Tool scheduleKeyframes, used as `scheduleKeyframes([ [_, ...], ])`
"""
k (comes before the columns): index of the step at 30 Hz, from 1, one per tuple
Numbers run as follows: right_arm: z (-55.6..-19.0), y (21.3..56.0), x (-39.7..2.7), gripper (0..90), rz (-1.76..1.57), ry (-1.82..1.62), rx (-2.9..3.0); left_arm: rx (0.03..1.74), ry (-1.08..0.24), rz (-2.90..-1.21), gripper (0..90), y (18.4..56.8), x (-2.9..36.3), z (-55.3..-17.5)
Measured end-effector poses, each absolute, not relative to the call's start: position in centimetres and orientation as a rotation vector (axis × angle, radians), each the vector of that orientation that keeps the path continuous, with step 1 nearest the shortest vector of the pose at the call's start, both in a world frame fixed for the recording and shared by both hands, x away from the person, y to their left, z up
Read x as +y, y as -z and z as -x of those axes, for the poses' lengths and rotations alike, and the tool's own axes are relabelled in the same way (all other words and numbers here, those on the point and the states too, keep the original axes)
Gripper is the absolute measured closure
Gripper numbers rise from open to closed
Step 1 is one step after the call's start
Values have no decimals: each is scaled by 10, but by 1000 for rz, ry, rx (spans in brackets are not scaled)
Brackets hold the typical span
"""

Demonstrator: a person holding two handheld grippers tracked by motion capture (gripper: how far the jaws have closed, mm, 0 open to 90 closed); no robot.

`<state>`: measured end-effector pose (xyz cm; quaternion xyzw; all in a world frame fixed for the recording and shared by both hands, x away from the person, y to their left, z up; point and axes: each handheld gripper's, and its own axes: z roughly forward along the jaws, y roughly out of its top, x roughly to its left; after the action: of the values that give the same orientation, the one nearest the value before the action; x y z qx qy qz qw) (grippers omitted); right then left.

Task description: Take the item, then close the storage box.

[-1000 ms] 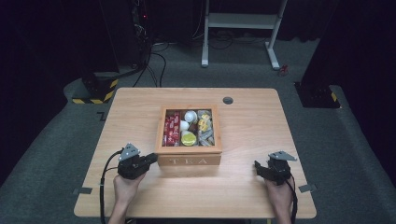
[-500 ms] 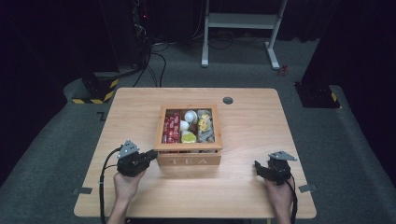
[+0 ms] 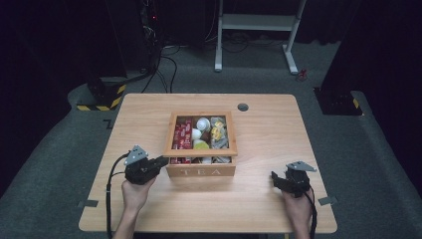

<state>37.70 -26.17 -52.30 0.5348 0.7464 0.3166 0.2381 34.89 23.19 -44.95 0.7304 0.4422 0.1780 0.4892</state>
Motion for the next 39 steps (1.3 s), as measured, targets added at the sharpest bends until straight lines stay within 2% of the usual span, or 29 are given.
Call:
scheduleKeyframes([
  [39,-377,523,-261,309,-1475,-862,2036,994,-392,-1723,821,421,230,-380],
])
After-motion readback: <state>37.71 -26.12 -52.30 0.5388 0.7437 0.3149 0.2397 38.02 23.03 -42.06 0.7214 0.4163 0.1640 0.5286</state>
